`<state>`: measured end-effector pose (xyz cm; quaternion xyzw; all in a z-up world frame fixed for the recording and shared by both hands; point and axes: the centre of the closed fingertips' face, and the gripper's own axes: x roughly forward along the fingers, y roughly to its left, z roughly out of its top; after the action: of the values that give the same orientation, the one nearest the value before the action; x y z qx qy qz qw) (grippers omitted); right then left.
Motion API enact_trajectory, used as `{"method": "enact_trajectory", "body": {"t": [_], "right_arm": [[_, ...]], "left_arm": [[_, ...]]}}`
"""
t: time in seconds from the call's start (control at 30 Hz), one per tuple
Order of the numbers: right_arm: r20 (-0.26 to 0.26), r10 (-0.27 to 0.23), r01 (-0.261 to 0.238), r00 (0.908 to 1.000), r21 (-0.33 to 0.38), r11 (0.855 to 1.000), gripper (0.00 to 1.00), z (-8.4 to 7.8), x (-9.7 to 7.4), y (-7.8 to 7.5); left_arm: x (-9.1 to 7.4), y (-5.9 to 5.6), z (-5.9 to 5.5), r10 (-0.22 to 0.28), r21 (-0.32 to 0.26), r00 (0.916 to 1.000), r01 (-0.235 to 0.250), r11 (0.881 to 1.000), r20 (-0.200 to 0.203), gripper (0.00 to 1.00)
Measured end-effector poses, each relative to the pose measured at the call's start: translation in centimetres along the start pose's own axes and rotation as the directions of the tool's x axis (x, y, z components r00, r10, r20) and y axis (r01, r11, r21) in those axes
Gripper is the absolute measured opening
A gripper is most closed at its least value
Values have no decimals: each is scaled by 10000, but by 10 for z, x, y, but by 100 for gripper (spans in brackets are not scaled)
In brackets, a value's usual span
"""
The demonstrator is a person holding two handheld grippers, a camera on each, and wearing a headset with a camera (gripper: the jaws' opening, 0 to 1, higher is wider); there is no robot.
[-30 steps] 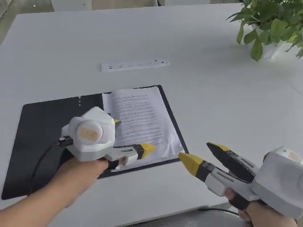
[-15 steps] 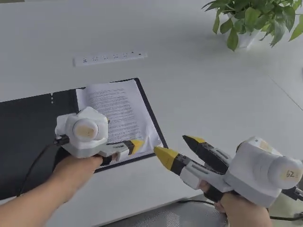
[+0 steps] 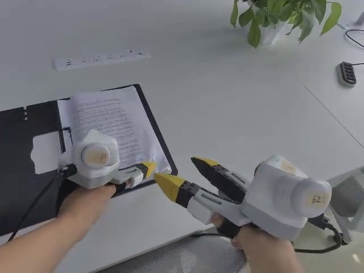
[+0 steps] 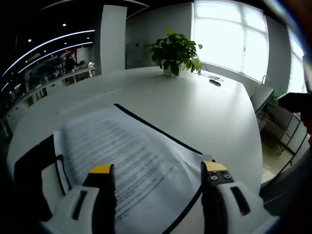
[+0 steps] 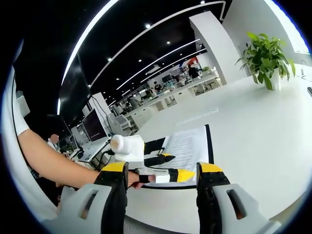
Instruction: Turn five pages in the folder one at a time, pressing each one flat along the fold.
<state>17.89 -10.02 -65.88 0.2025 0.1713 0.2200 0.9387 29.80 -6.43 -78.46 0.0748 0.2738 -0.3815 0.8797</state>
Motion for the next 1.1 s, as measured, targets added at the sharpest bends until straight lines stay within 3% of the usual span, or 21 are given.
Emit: {"method": "enact_trajectory", "body": {"t": [0.2, 0.4, 0.5, 0.53, 0.73, 1.1], "right_arm": [[17, -1, 0, 10000, 111, 9999, 55, 0, 0, -2], [-5, 35, -35, 10000, 177, 9998, 55, -1, 1, -3], [19, 51, -52, 10000, 240, 9997, 55, 0, 1, -4], [21, 51, -51, 10000, 237, 9997, 55, 0, 0, -4], [14, 94, -95, 10000, 295, 9995, 55, -1, 0, -4], [-89, 143, -140, 9999, 241, 9996, 55, -3, 2, -3]], "left_arm": [[4, 3, -11, 405, 135, 9987, -401, 9991, -318, 66], [6, 0, -14, 703, 300, 9970, -694, 9971, -312, 64], [10, -1, -15, 634, 263, 9976, -627, 9977, -294, 69], [10, -1, -16, 674, 465, 9972, -659, 9967, -329, 69], [13, 1, -16, 766, 308, 9967, -759, 9966, -251, 68], [13, 3, -16, 724, 62, 9974, -723, 9974, -24, 58]]}}
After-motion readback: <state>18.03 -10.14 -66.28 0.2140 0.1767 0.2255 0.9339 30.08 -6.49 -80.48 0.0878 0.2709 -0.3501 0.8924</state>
